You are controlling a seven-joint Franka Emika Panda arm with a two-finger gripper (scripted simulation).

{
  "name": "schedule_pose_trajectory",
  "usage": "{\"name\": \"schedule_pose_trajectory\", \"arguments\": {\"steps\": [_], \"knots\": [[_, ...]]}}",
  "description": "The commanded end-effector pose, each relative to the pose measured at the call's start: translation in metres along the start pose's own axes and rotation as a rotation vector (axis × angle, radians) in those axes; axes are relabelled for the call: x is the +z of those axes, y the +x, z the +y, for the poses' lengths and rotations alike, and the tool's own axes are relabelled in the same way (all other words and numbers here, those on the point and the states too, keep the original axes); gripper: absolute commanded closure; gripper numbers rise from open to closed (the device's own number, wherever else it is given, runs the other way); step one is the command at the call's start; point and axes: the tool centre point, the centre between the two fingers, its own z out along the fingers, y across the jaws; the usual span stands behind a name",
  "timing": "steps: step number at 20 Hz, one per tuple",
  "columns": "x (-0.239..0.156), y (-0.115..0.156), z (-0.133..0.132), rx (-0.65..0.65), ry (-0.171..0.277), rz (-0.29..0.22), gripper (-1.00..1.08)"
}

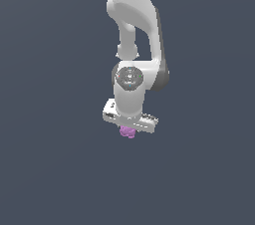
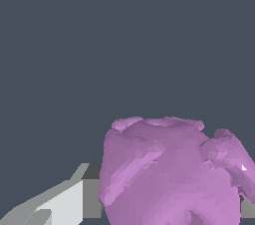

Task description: Pick up the object and move it to a goal position.

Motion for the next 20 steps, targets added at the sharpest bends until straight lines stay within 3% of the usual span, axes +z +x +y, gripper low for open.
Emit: {"name": "schedule_pose_trajectory", "arguments": {"steps": [1,20], "knots": [[-0.017,-0.006,0.024,0.001,0.0,0.001,1.08],[-0.153,-0.053,0.213,0.001,0.003,0.001,1.08]]}}
